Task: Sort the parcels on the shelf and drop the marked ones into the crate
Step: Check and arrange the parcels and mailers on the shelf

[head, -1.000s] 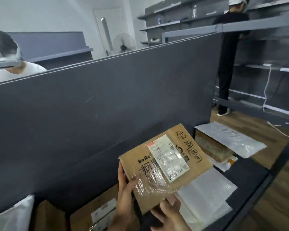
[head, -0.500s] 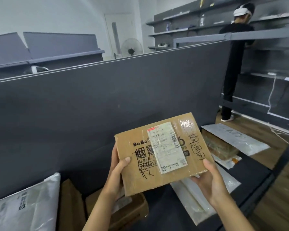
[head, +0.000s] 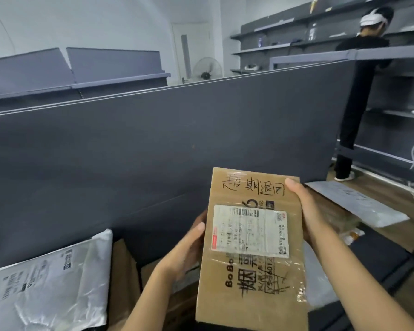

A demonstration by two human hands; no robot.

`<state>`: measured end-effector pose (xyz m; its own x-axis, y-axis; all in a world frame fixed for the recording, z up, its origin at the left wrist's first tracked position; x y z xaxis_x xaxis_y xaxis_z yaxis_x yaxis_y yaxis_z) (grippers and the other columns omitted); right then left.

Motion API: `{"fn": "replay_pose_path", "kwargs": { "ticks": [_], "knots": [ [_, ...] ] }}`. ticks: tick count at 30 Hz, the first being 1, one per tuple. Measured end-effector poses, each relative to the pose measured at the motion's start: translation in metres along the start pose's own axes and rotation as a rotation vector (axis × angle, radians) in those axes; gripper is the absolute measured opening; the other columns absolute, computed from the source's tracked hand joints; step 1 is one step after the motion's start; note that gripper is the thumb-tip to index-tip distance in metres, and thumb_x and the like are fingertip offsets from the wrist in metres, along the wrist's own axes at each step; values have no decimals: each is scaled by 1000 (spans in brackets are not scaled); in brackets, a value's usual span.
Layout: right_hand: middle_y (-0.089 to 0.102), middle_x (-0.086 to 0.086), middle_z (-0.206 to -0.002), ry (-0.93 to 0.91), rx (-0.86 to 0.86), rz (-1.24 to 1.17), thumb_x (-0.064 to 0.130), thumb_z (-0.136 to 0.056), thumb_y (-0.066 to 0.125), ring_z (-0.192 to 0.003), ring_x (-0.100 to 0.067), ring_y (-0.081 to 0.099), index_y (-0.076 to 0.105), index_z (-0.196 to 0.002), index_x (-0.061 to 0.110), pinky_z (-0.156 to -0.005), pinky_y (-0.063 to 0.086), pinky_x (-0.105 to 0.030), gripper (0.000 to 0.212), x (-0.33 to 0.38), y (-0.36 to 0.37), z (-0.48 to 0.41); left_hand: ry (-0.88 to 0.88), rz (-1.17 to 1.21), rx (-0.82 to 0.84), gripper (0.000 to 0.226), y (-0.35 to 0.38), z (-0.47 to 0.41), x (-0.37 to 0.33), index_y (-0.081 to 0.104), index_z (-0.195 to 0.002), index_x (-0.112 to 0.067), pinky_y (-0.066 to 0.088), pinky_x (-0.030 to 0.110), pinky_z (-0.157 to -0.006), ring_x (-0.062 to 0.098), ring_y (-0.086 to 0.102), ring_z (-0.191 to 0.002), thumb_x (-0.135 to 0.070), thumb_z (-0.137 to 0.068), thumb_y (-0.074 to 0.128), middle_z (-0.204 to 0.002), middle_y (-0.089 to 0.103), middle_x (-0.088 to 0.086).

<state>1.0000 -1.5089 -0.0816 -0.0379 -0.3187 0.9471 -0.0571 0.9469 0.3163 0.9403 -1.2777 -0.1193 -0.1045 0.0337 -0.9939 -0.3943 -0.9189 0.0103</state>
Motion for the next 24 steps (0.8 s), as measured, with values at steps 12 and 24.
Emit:
{"fn": "replay_pose_path", "kwargs": {
  "ticks": [12,24],
  "knots": [
    [71,-4,-104,-13,103,108,63,-58,74,-103,-28,64,62,-110,17,-93,46,-49,71,-16,12,18,-80,143,-54,57,-20,9,1,49,-130,-15,57,29,-67,22,72,-90,-36,-80,64,-106,74,7],
    [64,-9,-125,436,449,106,52,-46,88,-106,-27,64,47,-132,28,-84,54,-44,99,-68,-19,87,-238,-423,293,84,-13,-5,-16,38,-142,-28,46,45,-102,21,58,-119,-56,-66,59,-133,58,2]
  ]
}}
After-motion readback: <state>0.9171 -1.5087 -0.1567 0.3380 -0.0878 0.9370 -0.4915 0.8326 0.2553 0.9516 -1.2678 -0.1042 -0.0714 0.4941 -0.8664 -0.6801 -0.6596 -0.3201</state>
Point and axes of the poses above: each hand's wrist, its own z-axis away from the middle knuckle, its own y-axis out of the palm, x = y × z, the point moved 6 cm from there along -z, towards the middle knuckle
